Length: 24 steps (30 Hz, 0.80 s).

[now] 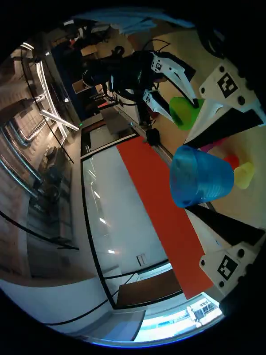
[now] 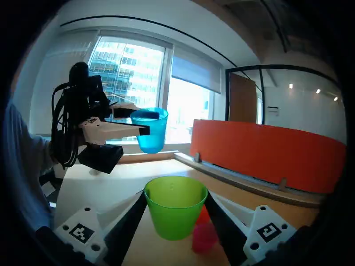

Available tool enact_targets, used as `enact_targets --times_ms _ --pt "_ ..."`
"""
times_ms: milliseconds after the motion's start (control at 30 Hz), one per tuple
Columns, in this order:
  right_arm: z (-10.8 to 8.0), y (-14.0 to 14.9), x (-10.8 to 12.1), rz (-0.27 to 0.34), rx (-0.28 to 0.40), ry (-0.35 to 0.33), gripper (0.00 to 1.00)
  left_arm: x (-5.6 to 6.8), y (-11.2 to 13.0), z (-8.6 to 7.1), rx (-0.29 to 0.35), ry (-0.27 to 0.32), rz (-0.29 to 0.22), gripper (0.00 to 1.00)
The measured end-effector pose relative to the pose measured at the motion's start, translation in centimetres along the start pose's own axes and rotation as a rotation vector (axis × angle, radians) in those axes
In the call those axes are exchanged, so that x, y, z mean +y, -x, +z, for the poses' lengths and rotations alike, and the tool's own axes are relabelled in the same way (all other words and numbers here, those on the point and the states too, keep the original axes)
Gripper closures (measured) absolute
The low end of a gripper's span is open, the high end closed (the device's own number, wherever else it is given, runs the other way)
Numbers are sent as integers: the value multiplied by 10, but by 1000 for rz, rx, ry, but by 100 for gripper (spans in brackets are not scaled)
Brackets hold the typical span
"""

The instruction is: Pour water

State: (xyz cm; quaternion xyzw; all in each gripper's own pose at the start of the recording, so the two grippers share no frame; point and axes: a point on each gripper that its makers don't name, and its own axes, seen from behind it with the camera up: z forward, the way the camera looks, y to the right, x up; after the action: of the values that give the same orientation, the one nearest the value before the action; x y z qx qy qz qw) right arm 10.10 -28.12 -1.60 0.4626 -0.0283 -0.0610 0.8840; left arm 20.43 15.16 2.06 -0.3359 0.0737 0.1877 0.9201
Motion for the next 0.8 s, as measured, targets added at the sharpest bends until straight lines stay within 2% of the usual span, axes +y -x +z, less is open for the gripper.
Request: enact_targets --times_ms 800 --pt "26 -1 -35 8 12 -83 8 2 -29 6 8 -14 239 13"
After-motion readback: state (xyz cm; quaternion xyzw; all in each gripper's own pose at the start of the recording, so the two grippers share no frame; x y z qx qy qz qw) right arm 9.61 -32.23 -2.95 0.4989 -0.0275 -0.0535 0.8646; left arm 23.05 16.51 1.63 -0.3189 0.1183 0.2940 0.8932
